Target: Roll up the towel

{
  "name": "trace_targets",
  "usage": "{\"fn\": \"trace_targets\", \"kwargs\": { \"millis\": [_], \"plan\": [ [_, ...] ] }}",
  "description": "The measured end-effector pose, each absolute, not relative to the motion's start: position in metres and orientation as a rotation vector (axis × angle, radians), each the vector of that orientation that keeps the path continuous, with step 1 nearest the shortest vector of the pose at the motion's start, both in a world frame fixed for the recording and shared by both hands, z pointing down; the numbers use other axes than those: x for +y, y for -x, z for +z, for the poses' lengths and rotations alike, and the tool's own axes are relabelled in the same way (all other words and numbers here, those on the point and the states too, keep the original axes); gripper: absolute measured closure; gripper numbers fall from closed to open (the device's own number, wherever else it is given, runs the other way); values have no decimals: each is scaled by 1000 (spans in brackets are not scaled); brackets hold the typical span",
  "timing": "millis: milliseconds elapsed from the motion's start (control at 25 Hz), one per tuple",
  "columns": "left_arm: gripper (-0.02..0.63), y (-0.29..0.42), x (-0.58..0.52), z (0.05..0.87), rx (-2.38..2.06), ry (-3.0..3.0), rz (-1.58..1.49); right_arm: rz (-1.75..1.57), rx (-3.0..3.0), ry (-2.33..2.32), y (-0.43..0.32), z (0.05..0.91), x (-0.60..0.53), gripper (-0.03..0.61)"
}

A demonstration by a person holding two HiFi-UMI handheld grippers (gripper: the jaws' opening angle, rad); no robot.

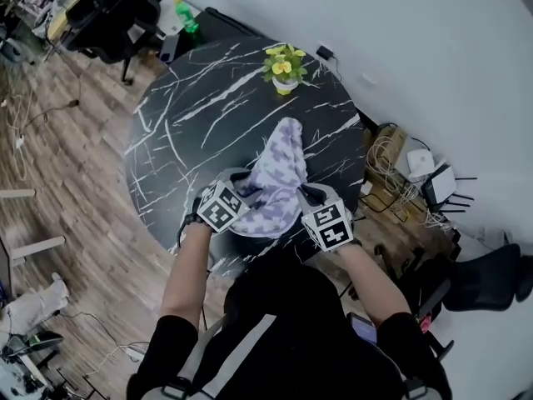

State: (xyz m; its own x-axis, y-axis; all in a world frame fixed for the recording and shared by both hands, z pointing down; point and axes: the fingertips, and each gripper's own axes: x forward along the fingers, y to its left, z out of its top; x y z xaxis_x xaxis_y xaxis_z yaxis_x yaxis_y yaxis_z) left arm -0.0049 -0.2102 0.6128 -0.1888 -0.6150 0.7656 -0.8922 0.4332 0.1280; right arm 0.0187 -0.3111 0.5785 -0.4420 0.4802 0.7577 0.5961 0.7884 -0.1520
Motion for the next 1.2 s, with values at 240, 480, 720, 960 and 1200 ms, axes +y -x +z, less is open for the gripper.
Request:
{"fn": "trace_targets", "kwargs": {
  "millis": [240, 480, 720, 960, 1200],
  "plan": [
    [559, 19, -195, 616, -1974, -1119, 465, -175, -2129, 746, -16, 581, -327, 548],
    [563, 51, -127, 593, -2116, -859, 479, -181, -2163, 643, 3, 579, -359, 549],
    [563, 48, -51, 581, -2157, -643, 498, -135, -2205, 527, 18, 573, -383, 549],
    [561, 32, 18, 572, -2188, -469, 490, -116, -2180, 501, 4, 582, -373, 549],
    [560, -4, 78, 571, -2202, -308, 396, -118, -2123, 531, -28, 600, -347, 549]
  ]
}}
